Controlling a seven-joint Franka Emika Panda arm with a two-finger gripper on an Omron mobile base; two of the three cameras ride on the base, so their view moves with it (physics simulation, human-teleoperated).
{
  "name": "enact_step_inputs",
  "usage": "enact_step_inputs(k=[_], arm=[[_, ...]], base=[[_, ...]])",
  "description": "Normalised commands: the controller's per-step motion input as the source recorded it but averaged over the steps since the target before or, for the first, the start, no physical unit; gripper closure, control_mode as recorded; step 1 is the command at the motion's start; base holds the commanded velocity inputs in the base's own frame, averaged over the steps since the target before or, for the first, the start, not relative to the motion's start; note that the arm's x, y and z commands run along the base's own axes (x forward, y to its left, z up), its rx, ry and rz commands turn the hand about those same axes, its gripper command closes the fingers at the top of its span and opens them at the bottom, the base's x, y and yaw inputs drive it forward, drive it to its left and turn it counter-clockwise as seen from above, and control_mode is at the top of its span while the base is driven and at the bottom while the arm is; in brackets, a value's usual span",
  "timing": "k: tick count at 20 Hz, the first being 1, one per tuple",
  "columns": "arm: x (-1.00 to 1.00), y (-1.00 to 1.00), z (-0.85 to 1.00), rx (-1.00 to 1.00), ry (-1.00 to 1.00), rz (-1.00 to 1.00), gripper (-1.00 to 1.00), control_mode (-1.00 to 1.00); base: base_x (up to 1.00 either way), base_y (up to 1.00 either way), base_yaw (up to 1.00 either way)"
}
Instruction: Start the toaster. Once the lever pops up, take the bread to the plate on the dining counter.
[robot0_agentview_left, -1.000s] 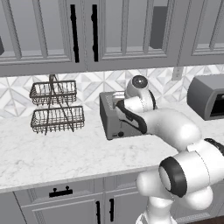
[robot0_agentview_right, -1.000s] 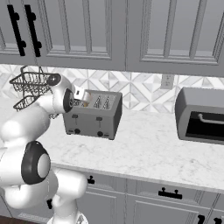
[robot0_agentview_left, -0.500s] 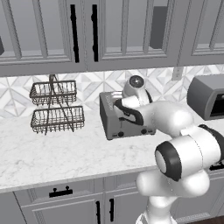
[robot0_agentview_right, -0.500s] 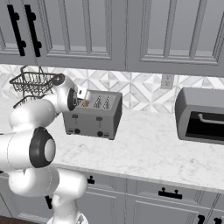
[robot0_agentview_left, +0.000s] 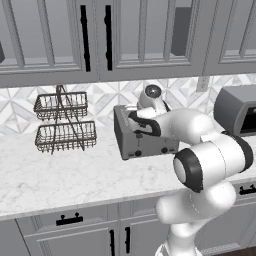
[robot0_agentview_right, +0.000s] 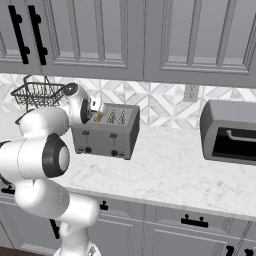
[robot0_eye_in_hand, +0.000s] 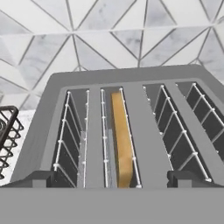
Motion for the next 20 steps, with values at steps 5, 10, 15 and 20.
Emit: enact_step_inputs(k=[5, 10, 15, 20], arm=[[0.07, 0.00, -0.21, -0.02, 0.00, 0.00, -1.00, -1.00], [0.11, -0.06, -0.18, -0.01, 0.00, 0.00, -1.00, -1.00], [0.22, -0.11, -0.17, 0.00, 0.04, 0.00, -1.00, -1.00], [0.23, 0.00, -0.07, 0.00, 0.02, 0.00, -1.00, -1.00]], base=[[0.00, 0.00, 0.00], [0.00, 0.00, 0.00], [0.00, 0.00, 0.00], [0.00, 0.00, 0.00]])
